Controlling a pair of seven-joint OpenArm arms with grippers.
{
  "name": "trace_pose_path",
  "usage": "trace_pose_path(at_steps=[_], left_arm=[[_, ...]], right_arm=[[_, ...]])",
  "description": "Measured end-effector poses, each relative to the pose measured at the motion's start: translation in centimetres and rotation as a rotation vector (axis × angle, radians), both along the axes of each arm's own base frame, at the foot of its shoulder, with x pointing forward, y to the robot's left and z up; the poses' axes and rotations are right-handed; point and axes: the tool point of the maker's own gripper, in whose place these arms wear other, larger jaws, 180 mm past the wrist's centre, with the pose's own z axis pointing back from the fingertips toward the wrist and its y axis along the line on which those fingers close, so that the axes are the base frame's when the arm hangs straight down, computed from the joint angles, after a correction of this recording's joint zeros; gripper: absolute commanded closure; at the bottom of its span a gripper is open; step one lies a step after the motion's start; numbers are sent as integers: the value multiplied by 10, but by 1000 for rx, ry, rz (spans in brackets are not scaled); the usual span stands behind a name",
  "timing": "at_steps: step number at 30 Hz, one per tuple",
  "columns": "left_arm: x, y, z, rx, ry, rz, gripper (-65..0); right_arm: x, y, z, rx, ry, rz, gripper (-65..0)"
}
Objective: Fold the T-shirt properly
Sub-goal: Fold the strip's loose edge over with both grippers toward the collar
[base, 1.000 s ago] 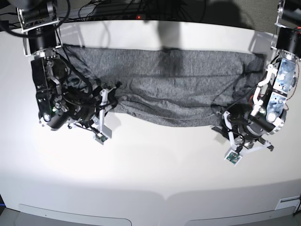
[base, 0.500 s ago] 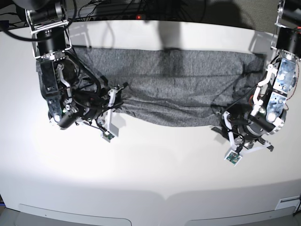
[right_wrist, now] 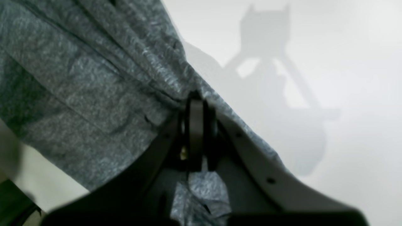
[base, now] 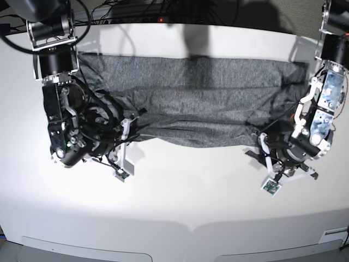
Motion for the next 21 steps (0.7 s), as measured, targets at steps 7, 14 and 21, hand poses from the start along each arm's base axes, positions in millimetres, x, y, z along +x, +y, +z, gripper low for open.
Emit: trace_pose_path(at_steps=[7,14,21], left_arm=[[2,10,4,28,6,16,0],[-15,23,-14,66,77,39,0],[-40,3,-13,45,76,-10,0]], right_arm=[[-8,-24,31,-74,-33,46,0],[-33,-31,12,-90,24,52,0],[-56,-24,20,-104,-19,111,0]])
